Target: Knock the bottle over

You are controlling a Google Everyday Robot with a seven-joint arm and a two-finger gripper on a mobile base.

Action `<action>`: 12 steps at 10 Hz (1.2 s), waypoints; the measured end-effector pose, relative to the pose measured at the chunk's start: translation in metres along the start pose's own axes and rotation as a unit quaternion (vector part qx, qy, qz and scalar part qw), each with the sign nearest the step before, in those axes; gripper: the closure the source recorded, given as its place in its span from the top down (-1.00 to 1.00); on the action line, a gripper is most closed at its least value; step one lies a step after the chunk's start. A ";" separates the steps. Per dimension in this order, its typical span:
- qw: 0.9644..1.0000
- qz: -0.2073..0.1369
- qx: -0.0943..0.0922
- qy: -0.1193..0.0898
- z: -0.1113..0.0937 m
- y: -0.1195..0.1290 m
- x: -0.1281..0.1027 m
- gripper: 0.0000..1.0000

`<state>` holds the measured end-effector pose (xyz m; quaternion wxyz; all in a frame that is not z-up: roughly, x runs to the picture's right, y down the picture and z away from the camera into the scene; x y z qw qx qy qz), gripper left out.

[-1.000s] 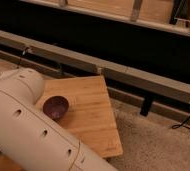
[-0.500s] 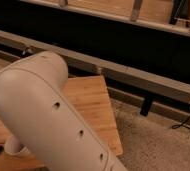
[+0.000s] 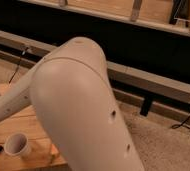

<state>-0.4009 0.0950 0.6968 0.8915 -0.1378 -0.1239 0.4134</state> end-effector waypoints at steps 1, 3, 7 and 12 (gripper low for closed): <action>0.999 0.019 0.017 0.024 -0.004 -0.018 0.022 -0.79; 0.994 0.054 0.044 0.087 -0.010 -0.044 0.062 -0.79; 0.962 0.109 0.038 0.249 -0.016 -0.054 0.089 -0.79; 0.939 0.134 0.028 0.314 -0.006 -0.070 0.026 -0.69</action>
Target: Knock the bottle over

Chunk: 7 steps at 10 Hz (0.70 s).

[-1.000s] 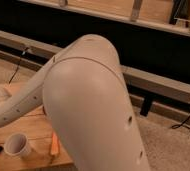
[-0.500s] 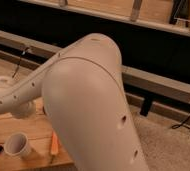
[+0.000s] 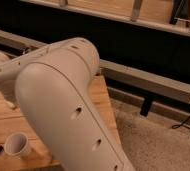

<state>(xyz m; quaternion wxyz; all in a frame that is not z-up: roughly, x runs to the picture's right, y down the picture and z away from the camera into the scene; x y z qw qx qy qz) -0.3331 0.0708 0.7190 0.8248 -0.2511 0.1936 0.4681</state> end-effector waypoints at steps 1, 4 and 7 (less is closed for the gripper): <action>1.000 0.002 0.001 0.002 -0.002 -0.002 -0.004 -0.69; 1.000 0.003 0.001 0.002 -0.002 -0.003 -0.004 -0.69; 1.000 0.003 0.001 0.002 -0.001 -0.003 -0.004 -0.69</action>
